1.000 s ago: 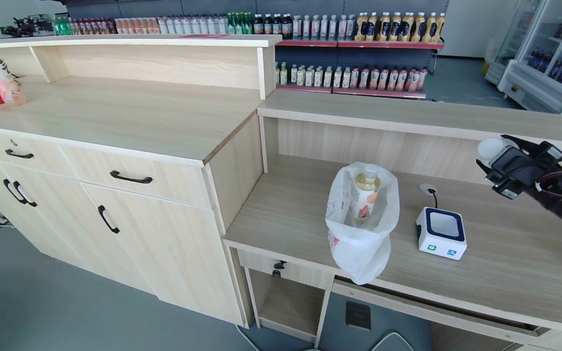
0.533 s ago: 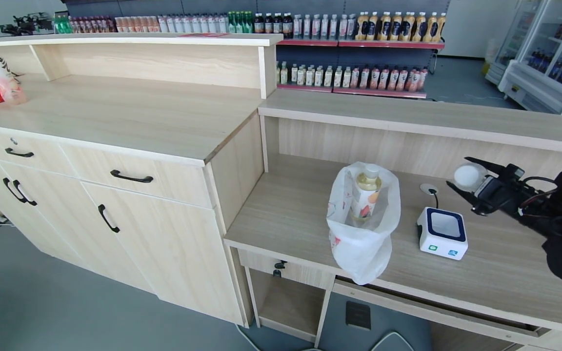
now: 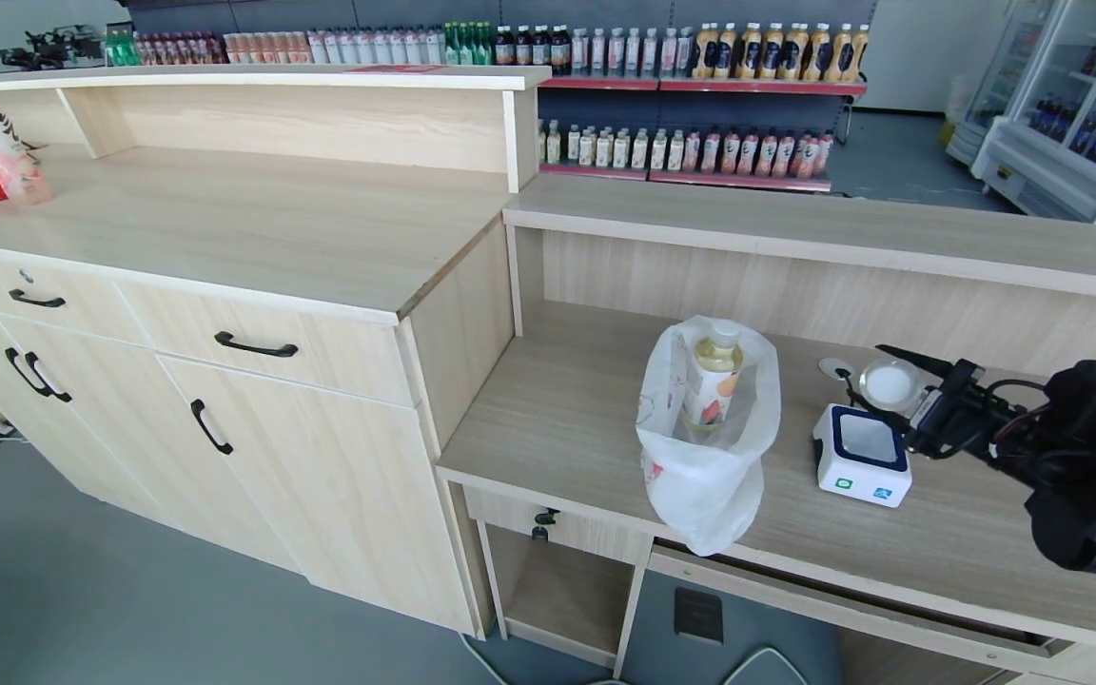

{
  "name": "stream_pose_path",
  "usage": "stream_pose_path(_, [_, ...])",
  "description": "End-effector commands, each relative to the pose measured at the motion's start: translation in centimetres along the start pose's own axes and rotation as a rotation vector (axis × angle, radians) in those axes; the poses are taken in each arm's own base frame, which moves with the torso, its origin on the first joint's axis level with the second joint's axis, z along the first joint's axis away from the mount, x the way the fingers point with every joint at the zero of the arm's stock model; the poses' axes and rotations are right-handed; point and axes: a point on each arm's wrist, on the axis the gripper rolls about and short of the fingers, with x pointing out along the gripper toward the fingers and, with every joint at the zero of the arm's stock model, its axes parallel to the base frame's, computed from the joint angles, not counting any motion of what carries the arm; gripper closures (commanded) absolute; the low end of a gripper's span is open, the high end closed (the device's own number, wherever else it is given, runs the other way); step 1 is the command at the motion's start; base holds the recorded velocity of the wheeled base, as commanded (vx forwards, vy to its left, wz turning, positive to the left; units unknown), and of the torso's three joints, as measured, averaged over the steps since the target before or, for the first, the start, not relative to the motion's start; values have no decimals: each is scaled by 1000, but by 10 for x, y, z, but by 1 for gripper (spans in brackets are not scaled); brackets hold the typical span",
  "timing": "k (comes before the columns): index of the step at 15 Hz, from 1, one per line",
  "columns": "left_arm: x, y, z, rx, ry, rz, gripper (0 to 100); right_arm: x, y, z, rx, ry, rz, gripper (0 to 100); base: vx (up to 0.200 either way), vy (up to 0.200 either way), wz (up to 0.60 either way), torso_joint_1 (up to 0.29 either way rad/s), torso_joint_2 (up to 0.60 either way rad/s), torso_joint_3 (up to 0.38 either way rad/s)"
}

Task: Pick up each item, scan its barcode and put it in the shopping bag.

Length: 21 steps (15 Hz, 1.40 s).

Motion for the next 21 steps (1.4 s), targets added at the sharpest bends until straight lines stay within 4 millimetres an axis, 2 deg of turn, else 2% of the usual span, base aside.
stream_pose_path(1, [0,0,0,1,-1,0,0,3,12,-7,23,4,23,100,0,0,0,0,0,0])
stream_pose_path(5, [0,0,0,-1,-1,0,0,4,16,-8,30,-83,65,100,0,0,0,0,0,0])
stream_pose_path(11, [0,0,0,-1,-1,0,0,8,19,-10,36,-89,70,100,0,0,0,0,0,0])
stream_pose_path(15, [0,0,0,-1,-1,0,0,17,20,-13,31,-115,67,100,0,0,0,0,0,0])
stream_pose_path(21, [0,0,0,-1,-1,0,0,18,26,-15,38,-115,74,100,0,0,0,0,0,0])
